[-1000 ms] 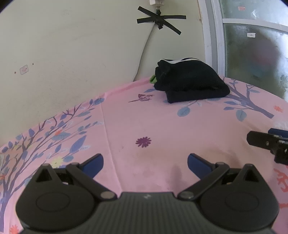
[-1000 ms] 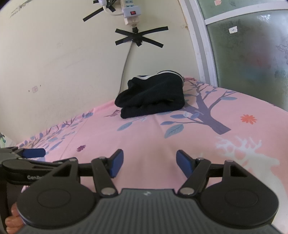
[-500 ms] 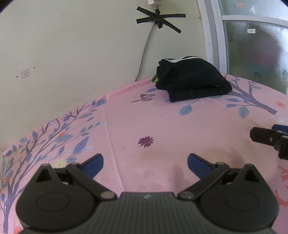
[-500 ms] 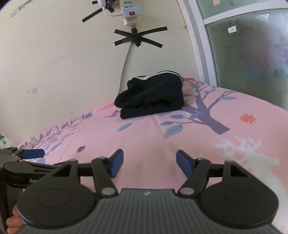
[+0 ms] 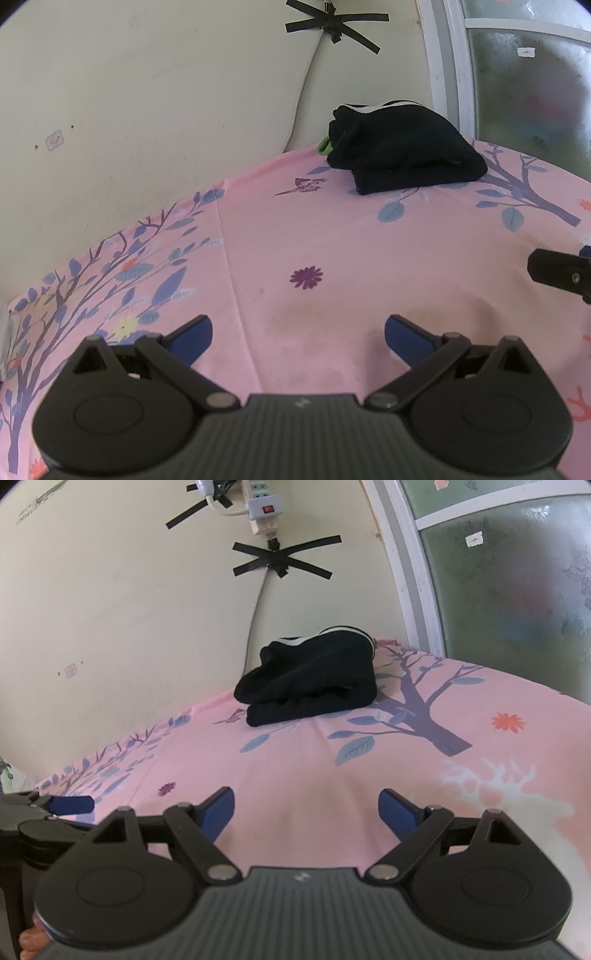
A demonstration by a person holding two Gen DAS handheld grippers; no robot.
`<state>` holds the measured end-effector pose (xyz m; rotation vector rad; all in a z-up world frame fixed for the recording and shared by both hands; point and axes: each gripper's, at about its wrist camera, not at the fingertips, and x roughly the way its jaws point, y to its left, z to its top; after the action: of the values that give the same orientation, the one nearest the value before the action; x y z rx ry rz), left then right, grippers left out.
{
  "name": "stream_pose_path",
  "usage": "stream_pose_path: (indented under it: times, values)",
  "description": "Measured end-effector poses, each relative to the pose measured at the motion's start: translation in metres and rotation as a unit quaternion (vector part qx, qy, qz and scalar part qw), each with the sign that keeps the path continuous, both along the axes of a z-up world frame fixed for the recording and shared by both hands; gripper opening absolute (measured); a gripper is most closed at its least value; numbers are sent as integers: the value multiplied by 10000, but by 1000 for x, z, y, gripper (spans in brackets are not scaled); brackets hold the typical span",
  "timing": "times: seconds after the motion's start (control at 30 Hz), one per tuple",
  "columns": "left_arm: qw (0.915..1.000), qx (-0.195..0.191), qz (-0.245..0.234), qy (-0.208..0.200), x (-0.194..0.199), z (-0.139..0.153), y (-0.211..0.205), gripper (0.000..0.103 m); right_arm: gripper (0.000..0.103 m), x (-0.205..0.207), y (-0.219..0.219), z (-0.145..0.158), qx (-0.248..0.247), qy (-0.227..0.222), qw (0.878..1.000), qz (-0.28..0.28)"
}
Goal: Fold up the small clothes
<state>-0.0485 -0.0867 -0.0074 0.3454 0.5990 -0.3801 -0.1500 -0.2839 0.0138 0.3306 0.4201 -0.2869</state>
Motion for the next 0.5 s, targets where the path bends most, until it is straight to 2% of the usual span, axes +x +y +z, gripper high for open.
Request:
stream_pose_path:
  times: [0.4,0.5]
  values:
    - [10000,24,28,14,2,0,0,103,85,4,0,0,9,80,10000,49]
    - [9999,-30,4,127,4,-1,1,103,85,5,0,0,11,124,9999,-9]
